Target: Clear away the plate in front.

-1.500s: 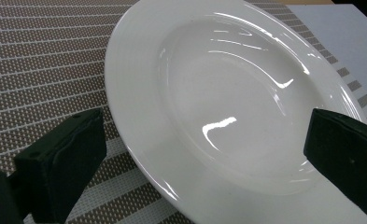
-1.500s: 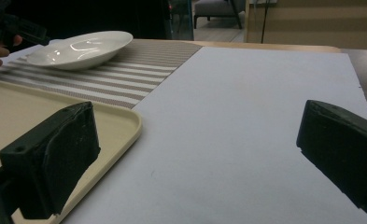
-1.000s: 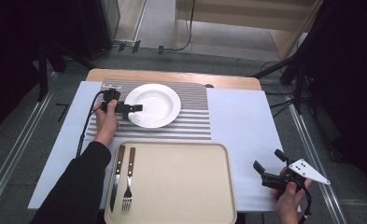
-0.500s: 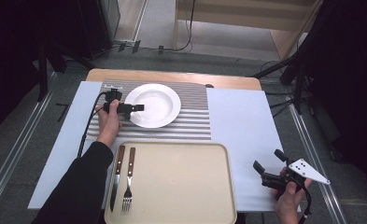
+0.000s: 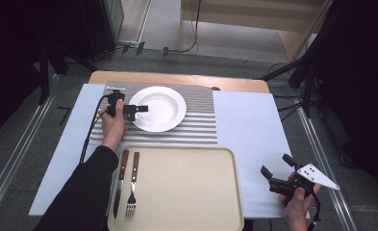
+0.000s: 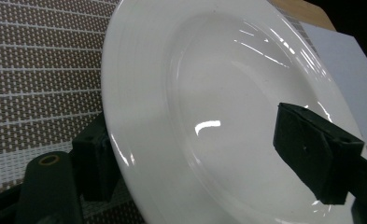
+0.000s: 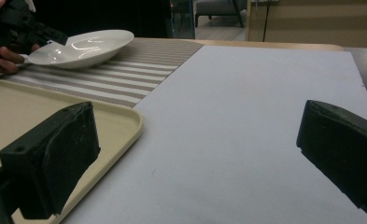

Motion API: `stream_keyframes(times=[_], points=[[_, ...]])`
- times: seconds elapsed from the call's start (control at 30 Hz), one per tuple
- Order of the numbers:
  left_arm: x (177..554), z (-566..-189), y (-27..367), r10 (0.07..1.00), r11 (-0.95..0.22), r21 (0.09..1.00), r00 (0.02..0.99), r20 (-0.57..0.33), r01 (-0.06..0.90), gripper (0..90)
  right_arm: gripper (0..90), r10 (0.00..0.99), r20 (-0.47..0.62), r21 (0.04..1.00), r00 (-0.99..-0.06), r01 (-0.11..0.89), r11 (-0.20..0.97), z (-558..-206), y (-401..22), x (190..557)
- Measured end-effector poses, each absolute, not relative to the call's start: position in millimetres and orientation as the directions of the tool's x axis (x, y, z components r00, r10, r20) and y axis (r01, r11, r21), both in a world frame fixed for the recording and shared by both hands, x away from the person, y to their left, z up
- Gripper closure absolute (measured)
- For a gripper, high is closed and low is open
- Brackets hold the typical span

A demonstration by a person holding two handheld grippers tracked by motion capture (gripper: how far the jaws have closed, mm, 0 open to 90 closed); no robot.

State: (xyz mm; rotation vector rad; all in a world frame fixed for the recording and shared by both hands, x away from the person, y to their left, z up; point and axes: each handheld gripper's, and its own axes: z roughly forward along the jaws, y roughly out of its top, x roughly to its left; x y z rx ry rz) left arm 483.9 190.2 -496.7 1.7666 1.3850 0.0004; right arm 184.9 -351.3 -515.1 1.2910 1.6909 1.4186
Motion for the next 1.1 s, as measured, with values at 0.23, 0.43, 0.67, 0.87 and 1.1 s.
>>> stream_keyframes(times=[0.23, 0.43, 0.67, 0.87, 1.1], points=[[483.4, -498.6, 187.6, 0.806, 0.006, 0.608, 0.356, -0.474, 0.794, 21.8, 0.0, 0.919, 0.149, 0.951, -0.365, 0.309, -0.032, -515.3, -351.5, 185.3], [483.6, -498.1, 189.5, 0.826, 0.051, 0.588, 0.296, -0.479, 0.807, 35.7, 0.0, 0.920, 0.146, 0.950, -0.365, 0.311, -0.027, -515.3, -350.9, 185.8], [482.4, -497.3, 188.0, 0.851, 0.061, 0.585, 0.264, -0.454, 0.809, 45.8, 0.0, 0.920, 0.145, 0.949, -0.363, 0.313, -0.026, -515.3, -350.2, 186.2], [482.2, -496.5, 186.8, 0.874, 0.103, 0.567, 0.198, -0.444, 0.817, 56.4, 0.0, 0.920, 0.145, 0.950, -0.363, 0.312, -0.026, -515.4, -350.2, 186.1], [480.0, -496.0, 182.0, 0.895, 0.099, 0.581, 0.182, -0.406, 0.808, 60.3, 0.0, 0.919, 0.145, 0.949, -0.365, 0.314, -0.025, -515.5, -350.1, 186.2]])
